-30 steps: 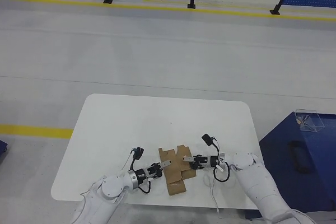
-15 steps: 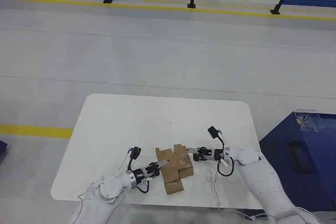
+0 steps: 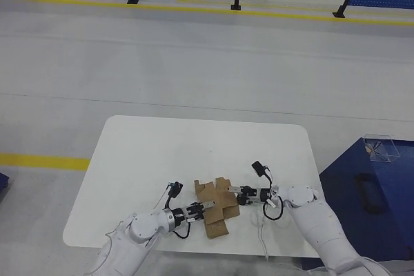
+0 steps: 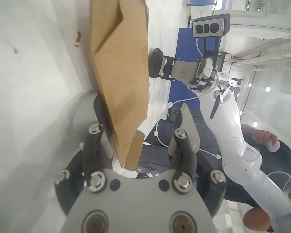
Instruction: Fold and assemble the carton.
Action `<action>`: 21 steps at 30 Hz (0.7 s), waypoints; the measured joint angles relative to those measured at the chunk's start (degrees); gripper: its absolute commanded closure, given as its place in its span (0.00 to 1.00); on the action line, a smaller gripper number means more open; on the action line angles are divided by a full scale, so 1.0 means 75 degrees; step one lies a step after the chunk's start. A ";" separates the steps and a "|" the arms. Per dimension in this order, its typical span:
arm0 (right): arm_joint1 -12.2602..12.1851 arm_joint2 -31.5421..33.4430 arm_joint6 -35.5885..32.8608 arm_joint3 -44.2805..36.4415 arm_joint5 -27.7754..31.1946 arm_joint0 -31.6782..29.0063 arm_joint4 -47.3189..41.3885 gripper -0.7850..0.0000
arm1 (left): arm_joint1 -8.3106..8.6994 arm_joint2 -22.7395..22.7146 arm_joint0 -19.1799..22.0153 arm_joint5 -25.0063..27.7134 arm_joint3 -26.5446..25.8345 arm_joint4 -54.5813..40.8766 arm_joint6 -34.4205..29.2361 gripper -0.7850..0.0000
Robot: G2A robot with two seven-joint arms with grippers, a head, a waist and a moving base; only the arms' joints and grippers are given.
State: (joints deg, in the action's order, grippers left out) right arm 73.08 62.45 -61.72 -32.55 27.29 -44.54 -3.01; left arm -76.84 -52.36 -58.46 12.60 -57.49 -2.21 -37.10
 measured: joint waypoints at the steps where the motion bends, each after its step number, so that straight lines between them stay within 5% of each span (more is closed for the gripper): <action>1: 0.0011 -0.0010 -0.0049 0.0041 0.0002 0.0018 -0.0066 0.08 | -0.0035 0.0051 0.0072 0.0029 0.0122 -0.0044 0.0018 1.00; 10: -0.0122 0.0479 -0.0497 0.0280 0.0357 0.0204 -0.1044 0.00 | -0.0176 0.0056 0.0382 0.0863 0.0645 -0.0605 -0.0093 1.00; 15: -0.0311 0.0940 -0.1469 0.0256 0.0292 0.0186 -0.1850 0.09 | -0.0055 -0.0432 0.0044 0.1639 0.0208 -0.1607 -0.0837 1.00; 21: -0.0347 0.0983 -0.2161 -0.0433 -0.0124 -0.0209 -0.2736 0.27 | 0.0071 -0.0821 -0.0324 0.1604 -0.0321 -0.2786 -0.2063 1.00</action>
State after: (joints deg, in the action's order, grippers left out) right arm 70.48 69.83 -77.93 -35.80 26.36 -46.11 -23.53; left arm -76.31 -58.52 -60.89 24.63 -59.90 -23.11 -52.58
